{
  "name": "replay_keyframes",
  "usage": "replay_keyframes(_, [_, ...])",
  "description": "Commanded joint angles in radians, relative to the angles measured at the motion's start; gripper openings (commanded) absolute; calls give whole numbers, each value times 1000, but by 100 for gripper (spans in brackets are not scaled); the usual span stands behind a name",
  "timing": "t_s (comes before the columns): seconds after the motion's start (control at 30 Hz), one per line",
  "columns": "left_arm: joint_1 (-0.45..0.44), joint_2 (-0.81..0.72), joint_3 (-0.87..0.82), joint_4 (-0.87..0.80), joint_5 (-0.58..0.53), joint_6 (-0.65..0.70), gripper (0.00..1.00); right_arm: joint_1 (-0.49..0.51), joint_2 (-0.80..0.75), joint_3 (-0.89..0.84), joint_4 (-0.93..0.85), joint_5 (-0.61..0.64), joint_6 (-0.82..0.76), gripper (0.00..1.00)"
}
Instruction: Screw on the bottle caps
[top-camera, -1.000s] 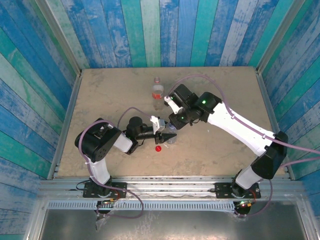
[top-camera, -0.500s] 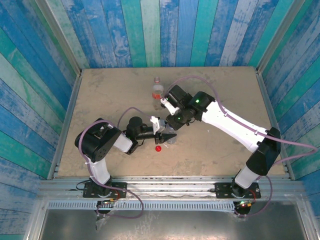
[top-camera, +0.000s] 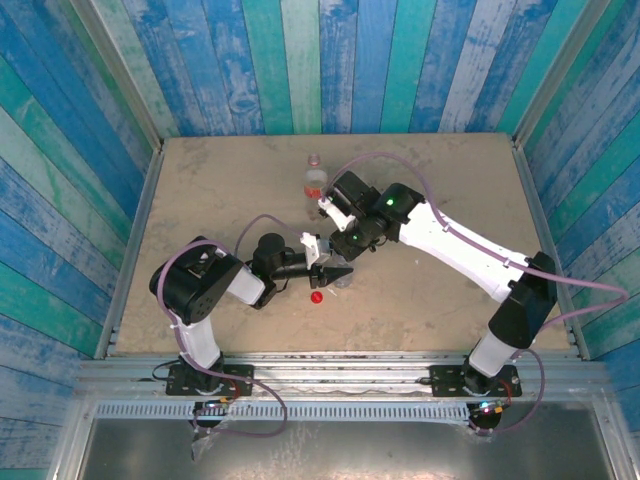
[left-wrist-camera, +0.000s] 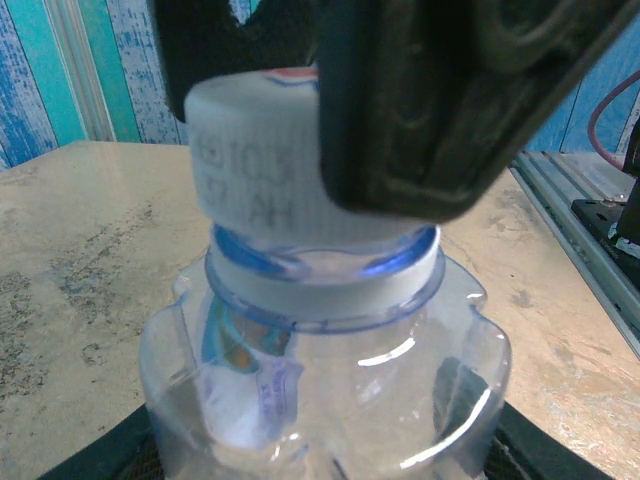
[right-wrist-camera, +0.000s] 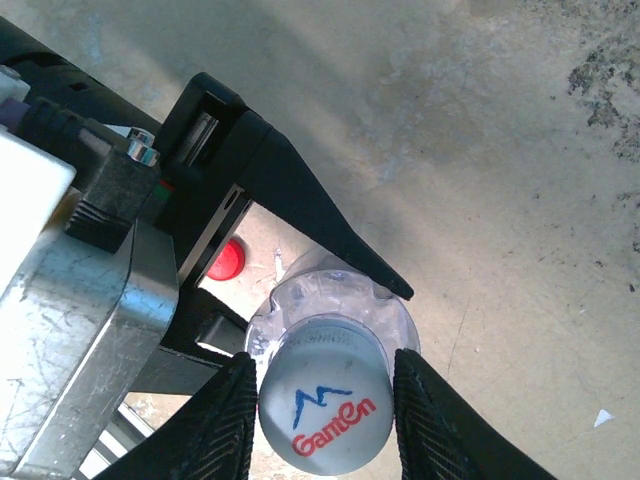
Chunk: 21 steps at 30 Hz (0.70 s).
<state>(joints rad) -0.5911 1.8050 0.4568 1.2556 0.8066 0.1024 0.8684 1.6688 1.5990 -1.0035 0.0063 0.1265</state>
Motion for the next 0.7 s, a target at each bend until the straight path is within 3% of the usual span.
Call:
replay_keyframes(0.0, [-7, -9, -20, -117, 0, 19, 55, 7, -7, -1, -19, 2, -4, 43])
replay_keyframes(0.2, [-7, -9, -18, -124, 0, 21, 56, 9, -26, 4, -13, 12, -1, 60])
replay_keyframes(0.3, [-7, -6, -18, -118, 3, 16, 56, 8, -61, -16, 21, 13, 8, 63])
replay_keyframes(0.47, [-7, 0, -20, -107, 8, 9, 55, -6, -132, -74, 97, -11, 55, 61])
replay_keyframes(0.67, [-7, -2, -18, -109, 11, 9, 55, -54, -168, -154, 170, -101, 97, 45])
